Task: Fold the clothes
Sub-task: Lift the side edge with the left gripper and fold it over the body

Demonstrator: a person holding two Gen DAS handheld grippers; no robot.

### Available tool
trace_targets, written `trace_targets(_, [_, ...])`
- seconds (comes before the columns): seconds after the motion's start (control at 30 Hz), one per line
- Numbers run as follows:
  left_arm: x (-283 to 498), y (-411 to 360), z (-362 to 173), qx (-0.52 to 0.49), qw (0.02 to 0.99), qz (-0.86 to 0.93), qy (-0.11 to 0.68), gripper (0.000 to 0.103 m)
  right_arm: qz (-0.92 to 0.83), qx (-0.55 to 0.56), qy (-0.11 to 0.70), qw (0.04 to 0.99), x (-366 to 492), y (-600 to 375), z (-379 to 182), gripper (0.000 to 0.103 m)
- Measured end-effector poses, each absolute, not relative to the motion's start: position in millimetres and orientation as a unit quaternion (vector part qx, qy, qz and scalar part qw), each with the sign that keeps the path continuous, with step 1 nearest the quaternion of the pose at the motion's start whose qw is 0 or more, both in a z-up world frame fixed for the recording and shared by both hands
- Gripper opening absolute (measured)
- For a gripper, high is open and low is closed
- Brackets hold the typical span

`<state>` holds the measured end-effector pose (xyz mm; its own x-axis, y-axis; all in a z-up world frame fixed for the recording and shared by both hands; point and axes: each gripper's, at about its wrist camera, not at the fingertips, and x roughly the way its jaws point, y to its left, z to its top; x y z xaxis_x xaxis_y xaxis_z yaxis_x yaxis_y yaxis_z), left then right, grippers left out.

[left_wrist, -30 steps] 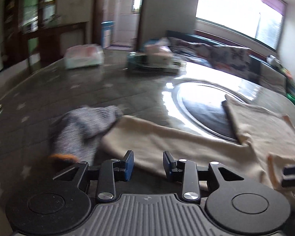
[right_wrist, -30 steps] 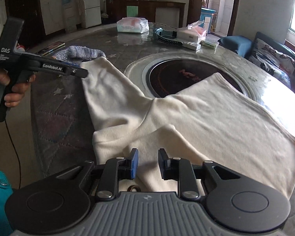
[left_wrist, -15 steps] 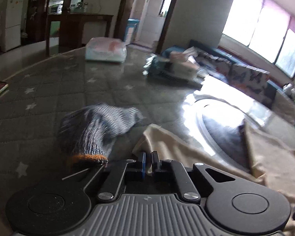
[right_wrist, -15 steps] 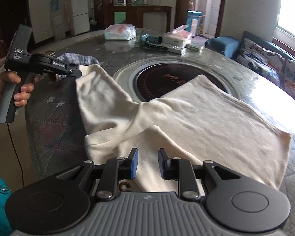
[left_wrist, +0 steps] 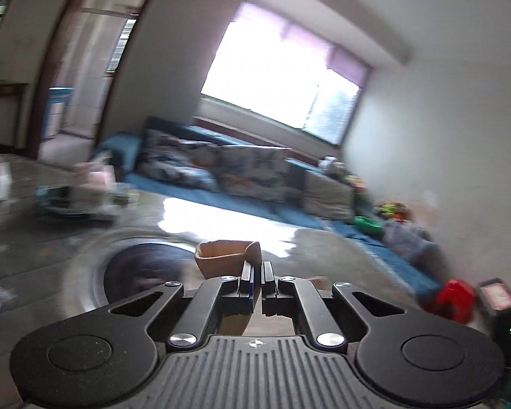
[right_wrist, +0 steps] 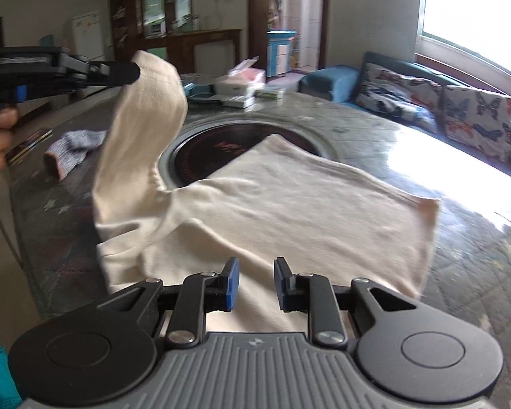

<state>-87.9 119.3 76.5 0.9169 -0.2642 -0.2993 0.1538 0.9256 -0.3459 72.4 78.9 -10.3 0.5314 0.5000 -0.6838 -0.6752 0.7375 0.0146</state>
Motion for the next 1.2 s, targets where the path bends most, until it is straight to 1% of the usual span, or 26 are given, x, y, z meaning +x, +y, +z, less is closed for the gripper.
trace_targets(0.17, [-72,66,66,-0.14,0.948,-0.211,0.194,0.004,0.306,-0.105,0.349,0.88,74,54,-10,0.022])
trace_targets(0.43, [-55,23,14,-0.084,0.912,-0.276,0.291,0.007,0.257,-0.075,0.358,0.895,73,17,-12,0.022])
trace_targets(0.5, [-59,28,7,-0.079,0.911,-0.276,0.296,0.008,0.251,-0.068,0.359,0.896,73,11,-12,0.022])
trace_targets(0.57, [-63,38,6,-0.077,0.914,-0.268,0.294,0.013,0.25,-0.058,0.36,0.897,73,8,-11,0.022])
trace_targets(0.73, [-65,73,1,-0.065,0.927,-0.21,0.303,0.013,0.268,-0.032,0.372,0.888,77,10,-16,0.023])
trace_targets(0.9, [-53,97,-12,-0.062,0.929,-0.162,0.327,0.013,0.261,-0.036,0.391,0.882,83,20,-32,0.024])
trace_targets(0.97, [-50,104,-16,-0.064,0.929,-0.149,0.333,0.013,0.26,-0.047,0.396,0.88,85,26,-38,0.021])
trace_targets(1.0, [-50,107,-18,-0.065,0.929,-0.145,0.335,0.013,0.256,-0.052,0.392,0.882,85,29,-38,0.014])
trace_targets(1.03, [-49,109,-19,-0.066,0.928,-0.141,0.337,0.013,0.253,-0.058,0.387,0.885,85,32,-38,0.013])
trace_targets(1.1, [-49,115,-22,-0.069,0.928,-0.133,0.341,0.013,0.253,-0.07,0.377,0.888,87,35,-34,0.013])
trace_targets(1.2, [-49,122,-25,-0.069,0.928,-0.123,0.345,0.013,0.248,-0.081,0.385,0.885,93,37,-39,0.013])
